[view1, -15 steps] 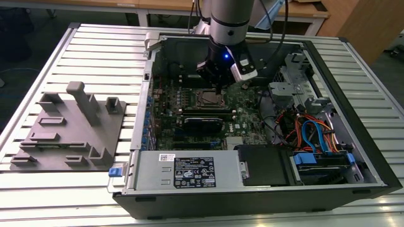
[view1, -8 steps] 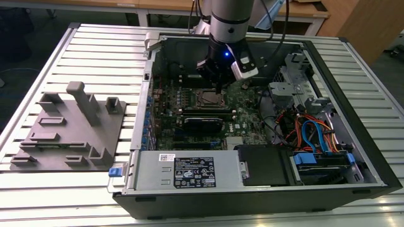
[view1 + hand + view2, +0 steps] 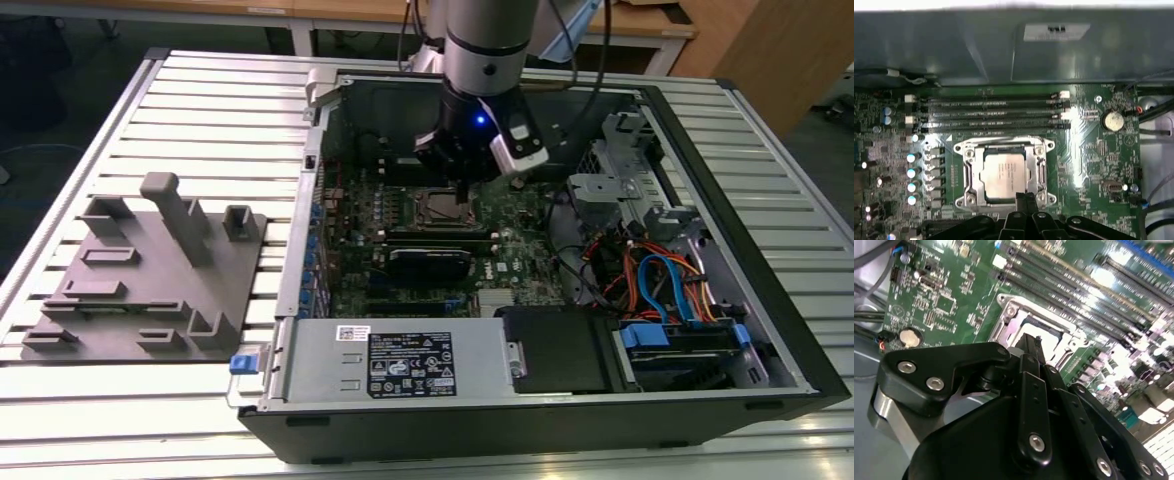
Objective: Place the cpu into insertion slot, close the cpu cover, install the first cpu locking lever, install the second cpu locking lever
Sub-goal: 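Install the second cpu locking lever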
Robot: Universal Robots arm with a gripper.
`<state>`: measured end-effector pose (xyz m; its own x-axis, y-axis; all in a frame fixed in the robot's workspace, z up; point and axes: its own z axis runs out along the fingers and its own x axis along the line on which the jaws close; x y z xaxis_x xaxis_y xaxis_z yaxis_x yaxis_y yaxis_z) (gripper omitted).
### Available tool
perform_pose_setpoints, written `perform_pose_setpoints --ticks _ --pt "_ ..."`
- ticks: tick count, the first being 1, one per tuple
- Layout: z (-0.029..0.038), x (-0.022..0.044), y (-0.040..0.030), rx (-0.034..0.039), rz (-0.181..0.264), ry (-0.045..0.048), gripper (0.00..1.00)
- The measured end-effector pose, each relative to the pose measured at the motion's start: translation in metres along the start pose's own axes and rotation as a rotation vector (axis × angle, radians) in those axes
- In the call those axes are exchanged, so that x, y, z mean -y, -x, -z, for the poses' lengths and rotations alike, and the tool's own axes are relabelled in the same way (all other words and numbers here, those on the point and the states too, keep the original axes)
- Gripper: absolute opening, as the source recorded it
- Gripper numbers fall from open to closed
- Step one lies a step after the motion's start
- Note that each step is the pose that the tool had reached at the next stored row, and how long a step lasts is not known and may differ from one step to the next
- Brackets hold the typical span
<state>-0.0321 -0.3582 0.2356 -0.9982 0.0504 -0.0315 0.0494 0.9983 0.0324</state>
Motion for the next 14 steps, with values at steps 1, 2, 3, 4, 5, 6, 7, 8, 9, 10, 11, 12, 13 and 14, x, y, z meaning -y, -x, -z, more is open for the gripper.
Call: perform_pose_setpoints --ticks 1,2,3,4,5,6,7,8,9,10,11,12,13,14 --pt "0.0000 0.0026 -0.0001 0.0000 0.000 0.0017 0.10" --pt "0.0001 0.0050 -0.0001 0.0000 0.000 0.0030 0.10" --pt "0.0002 0.0075 -0.0003 -0.0001 0.000 0.0039 0.10" --pt "0.0003 0.0095 -0.0005 -0.0002 0.000 0.0045 0.10" --pt "0.0004 0.0108 -0.0017 -0.0004 0.000 0.0059 0.10" --pt "0.0005 0.0114 -0.0039 -0.0004 0.000 0.0074 0.10" --pt "0.0005 0.0119 -0.0060 -0.0004 0.000 0.0086 0.10" --pt "0.0006 0.0124 -0.0080 -0.0004 0.000 0.0092 0.10" --pt "0.0007 0.0130 -0.0099 -0.0005 0.000 0.0098 0.10" --pt "0.0007 0.0139 -0.0117 -0.0005 0.000 0.0103 0.10" --pt "0.0008 0.0150 -0.0127 -0.0005 0.000 0.0109 0.10" --pt "0.0009 0.0165 -0.0132 -0.0005 0.000 0.0115 0.10" --pt "0.0010 0.0186 -0.0136 -0.0005 0.000 0.0119 0.10" --pt "0.0011 0.0208 -0.0140 -0.0006 0.000 0.0124 0.10"
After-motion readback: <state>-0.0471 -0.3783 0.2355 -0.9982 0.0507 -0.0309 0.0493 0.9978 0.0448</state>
